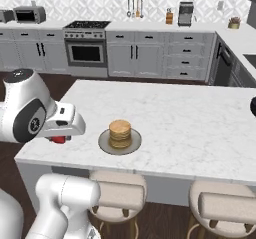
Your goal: Take the strawberry from the fridge and place it on top of the pancake, located on the dining counter.
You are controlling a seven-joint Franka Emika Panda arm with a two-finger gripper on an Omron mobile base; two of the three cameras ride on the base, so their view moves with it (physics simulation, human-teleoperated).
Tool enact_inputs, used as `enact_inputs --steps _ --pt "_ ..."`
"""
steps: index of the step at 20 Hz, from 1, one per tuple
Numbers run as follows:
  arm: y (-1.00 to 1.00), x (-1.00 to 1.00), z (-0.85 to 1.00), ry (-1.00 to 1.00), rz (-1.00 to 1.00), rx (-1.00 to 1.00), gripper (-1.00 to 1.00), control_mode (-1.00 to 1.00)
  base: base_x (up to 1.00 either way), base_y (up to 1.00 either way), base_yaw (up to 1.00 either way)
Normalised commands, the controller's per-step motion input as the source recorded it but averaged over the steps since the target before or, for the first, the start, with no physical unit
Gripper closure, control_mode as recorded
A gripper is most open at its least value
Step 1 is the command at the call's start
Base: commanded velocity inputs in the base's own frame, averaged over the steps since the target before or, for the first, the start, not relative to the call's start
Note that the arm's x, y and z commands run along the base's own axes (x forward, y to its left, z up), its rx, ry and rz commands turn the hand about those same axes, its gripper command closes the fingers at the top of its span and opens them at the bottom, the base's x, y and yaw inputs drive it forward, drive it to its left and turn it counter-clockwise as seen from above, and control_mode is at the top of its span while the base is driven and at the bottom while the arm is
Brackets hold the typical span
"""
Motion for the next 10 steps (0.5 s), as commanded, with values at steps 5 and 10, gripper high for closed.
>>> enact_inputs --steps 5,10 --pt "0.00 0.00 0.00 0.00 0.00 0.00 1.00 1.00 0.66 0.00 0.00" --pt "0.00 0.30 0.00 0.00 0.01 0.00 1.00 -1.00 0.29 0.00 0.00"
